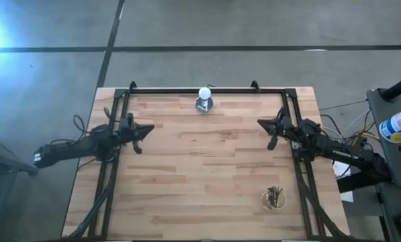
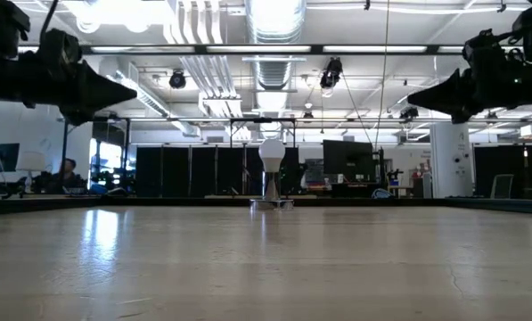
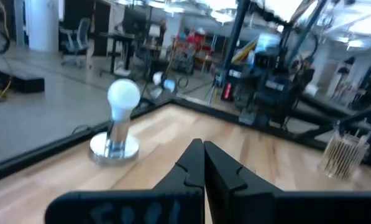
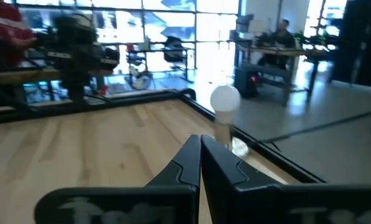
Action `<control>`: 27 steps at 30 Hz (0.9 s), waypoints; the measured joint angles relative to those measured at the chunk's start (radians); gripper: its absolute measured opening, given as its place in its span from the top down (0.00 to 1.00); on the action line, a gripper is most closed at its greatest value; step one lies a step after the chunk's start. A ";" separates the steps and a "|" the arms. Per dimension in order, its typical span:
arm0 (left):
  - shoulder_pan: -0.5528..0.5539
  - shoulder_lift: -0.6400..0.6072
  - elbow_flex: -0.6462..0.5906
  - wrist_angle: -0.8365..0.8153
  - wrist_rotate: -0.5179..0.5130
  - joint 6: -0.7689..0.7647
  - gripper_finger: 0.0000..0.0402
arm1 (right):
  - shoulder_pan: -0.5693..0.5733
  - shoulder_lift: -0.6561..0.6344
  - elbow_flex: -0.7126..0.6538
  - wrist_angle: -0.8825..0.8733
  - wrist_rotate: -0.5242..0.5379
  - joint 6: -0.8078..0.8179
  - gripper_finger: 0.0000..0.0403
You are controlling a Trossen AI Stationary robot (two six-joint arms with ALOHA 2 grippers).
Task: Pick & Place Makeup Supplies
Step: Return to Home Position
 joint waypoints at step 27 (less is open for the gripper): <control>0.002 -0.023 0.004 -0.019 0.015 0.009 1.00 | 0.060 -0.093 0.000 -0.140 0.114 0.017 0.98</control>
